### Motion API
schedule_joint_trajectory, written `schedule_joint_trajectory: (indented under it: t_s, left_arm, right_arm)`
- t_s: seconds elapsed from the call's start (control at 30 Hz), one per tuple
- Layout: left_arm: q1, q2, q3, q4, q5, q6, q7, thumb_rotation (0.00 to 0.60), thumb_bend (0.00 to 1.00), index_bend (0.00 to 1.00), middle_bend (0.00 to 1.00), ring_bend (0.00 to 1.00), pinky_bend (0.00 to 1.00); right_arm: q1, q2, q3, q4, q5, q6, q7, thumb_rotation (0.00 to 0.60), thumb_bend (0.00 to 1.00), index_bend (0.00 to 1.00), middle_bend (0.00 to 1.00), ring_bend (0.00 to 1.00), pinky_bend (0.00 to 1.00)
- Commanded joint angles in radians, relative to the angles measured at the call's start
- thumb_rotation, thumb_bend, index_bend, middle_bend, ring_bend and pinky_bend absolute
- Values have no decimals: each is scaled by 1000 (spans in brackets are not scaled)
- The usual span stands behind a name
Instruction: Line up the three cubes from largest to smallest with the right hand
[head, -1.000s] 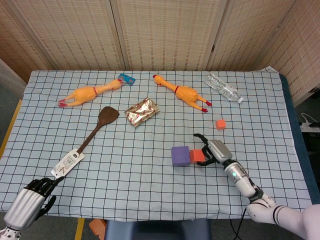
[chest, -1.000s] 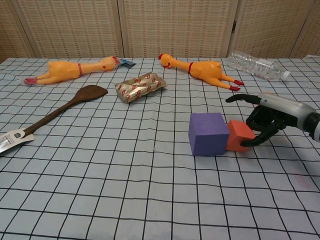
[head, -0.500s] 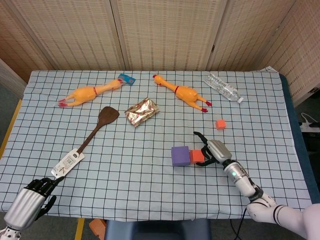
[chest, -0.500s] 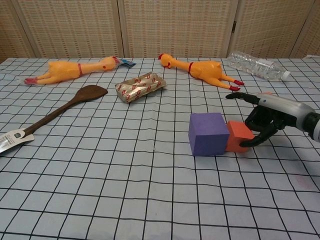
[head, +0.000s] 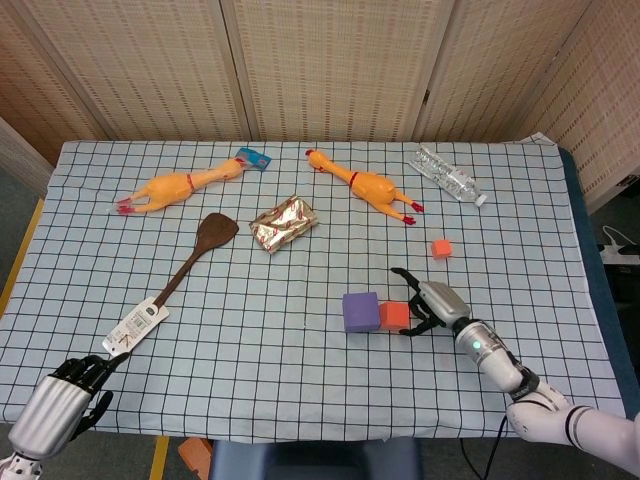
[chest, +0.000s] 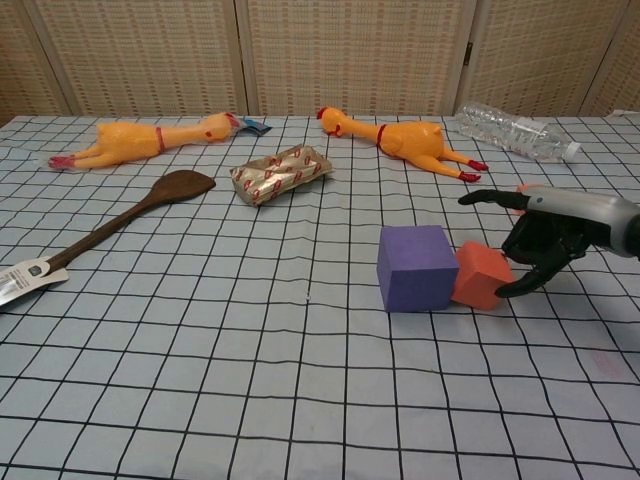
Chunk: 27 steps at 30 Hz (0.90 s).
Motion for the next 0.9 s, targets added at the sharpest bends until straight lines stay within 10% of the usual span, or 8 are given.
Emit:
schedule_joint_trajectory:
  t_s: [0.03,0.57,0.9]
  left_arm:
    - [0,-1,0,-1,1,0,1,600,451,194,397,320,425]
    - [2,1,0,1,1,7,-5,600,450,194,397,319,426]
    - [0,-1,2,-2,3,-2,8,600,450,194,398,319,425]
  right_arm:
    - [-1,20,6,-27,13,-3,-10,600,0,0,870,927,971]
    - [-26,75,-17,-81,27,2,-69,600,18,24,877,934,974]
    - [-64,141,-21,-201,133,5,-237,600,549,254,883,940,978]
